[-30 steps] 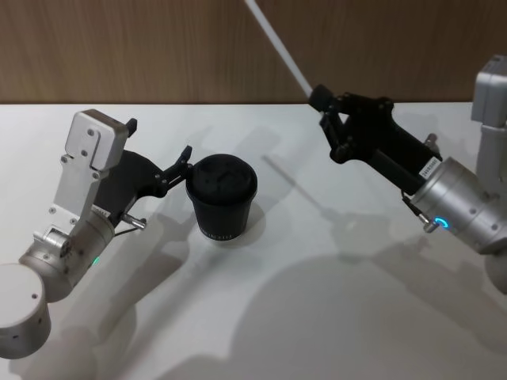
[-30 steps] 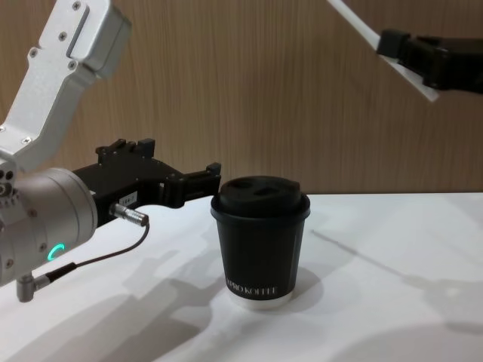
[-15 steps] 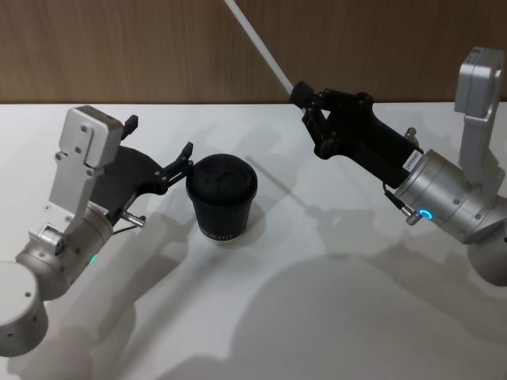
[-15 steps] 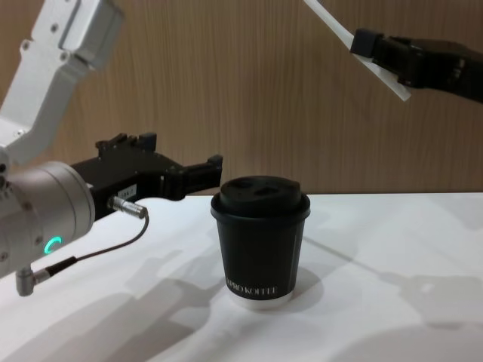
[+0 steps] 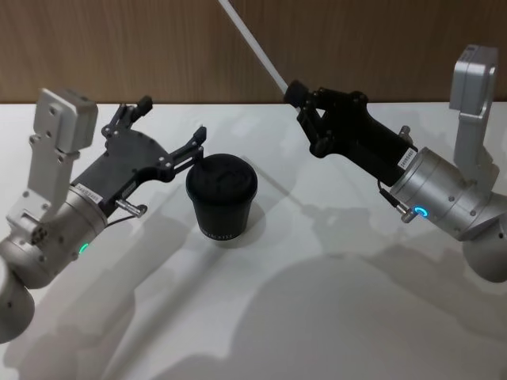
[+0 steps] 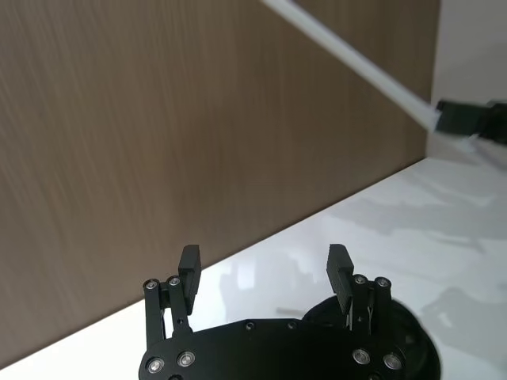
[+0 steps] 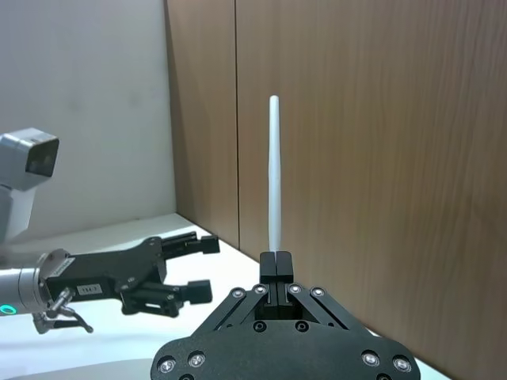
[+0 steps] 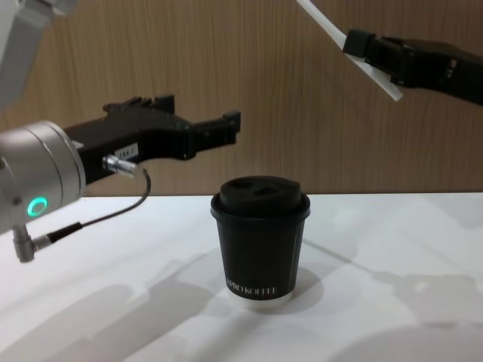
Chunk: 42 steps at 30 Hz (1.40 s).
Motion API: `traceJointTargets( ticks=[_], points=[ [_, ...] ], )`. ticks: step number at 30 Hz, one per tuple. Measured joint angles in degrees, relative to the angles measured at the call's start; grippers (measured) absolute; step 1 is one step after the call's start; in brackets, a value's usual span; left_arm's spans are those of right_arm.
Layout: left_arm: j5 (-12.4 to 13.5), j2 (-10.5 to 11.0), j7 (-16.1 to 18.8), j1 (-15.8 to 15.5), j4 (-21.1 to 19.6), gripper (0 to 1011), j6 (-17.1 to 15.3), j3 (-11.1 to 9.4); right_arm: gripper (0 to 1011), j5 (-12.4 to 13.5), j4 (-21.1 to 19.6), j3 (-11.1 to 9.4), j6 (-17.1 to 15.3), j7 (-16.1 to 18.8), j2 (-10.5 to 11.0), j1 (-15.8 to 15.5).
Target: Pick up the straw with one hand, pass it to the other hand, and insert it into the cup.
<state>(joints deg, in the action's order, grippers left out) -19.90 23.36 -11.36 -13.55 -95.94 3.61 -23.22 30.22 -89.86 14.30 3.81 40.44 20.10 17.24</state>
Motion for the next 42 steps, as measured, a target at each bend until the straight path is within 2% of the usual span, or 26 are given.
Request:
traceJointTargets(
  ticks=[12, 25, 32, 38, 39, 42],
  points=[
    [-8.6, 0.4, -9.9, -1.1, -1.1, 1003, 1.9, 1.7, 2, 0.2, 0.3, 0.2, 0.0, 0.2, -0.1, 0.3],
    [-20.8, -0.7, -21.2, -3.6, -0.2, 1003, 2.2, 2.6, 2, 0.3, 0.5, 0.3, 0.0, 0.3, -0.1, 0.4],
    [-26.4, -1.9, -25.6, -5.3, 1.2, 1003, 0.9, 2.6, 2, 0.3, 0.5, 0.3, 0.0, 0.4, -0.1, 0.5],
    [-33.9, -4.2, -29.7, -7.6, 4.1, 1003, -2.1, 2.4, 2, 0.3, 0.5, 0.3, 0.0, 0.4, -0.1, 0.5],
    [-33.9, -4.2, -29.7, -7.6, 4.1, 1003, -2.1, 2.4, 2, 0.3, 0.5, 0.3, 0.0, 0.4, -0.1, 0.5],
    [-36.9, -5.3, -30.7, -8.7, 5.5, 1003, -3.6, 2.3, 2, 0.3, 0.5, 0.3, 0.0, 0.4, -0.1, 0.5]
  ],
)
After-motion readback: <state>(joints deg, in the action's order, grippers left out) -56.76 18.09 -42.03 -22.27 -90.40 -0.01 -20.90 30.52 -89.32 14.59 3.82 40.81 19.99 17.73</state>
